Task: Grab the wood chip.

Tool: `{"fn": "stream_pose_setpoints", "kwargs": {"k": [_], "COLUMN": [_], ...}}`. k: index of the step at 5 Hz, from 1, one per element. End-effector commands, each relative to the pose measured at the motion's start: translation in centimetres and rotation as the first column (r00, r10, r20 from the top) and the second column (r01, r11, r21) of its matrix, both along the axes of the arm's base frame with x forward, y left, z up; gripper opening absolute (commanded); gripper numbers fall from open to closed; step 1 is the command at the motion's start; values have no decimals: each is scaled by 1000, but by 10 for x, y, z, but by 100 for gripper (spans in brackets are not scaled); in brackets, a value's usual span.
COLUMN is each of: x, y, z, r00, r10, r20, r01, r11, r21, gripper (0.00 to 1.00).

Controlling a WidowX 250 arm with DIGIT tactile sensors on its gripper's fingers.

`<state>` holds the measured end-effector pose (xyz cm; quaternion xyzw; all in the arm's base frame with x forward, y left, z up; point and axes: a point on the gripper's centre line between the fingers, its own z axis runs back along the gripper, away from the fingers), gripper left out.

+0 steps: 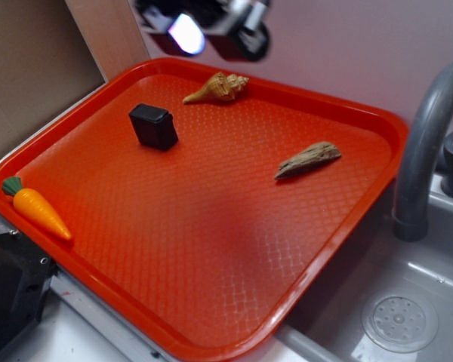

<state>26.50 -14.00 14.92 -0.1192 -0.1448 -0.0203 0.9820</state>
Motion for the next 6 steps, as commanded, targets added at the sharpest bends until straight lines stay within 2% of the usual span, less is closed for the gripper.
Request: {"fn": "stream_pose_setpoints", "kwargs": {"k": [1,2,3,4,6], "x": [23,28,38,44,40], "y": [-16,-21,-26,-33,-39], "z": [-33,-54,-78,-96,-113], "r00": [999,998,997,992,984], "r10": [-49,-65,-66,-99,-132], "r20": [-3,-26,-47,-83,-117], "r01": [49,66,70,105,143], "r11": [999,997,993,992,986], "r21": [16,40,92,69,86], "gripper": [100,100,100,100,100]}}
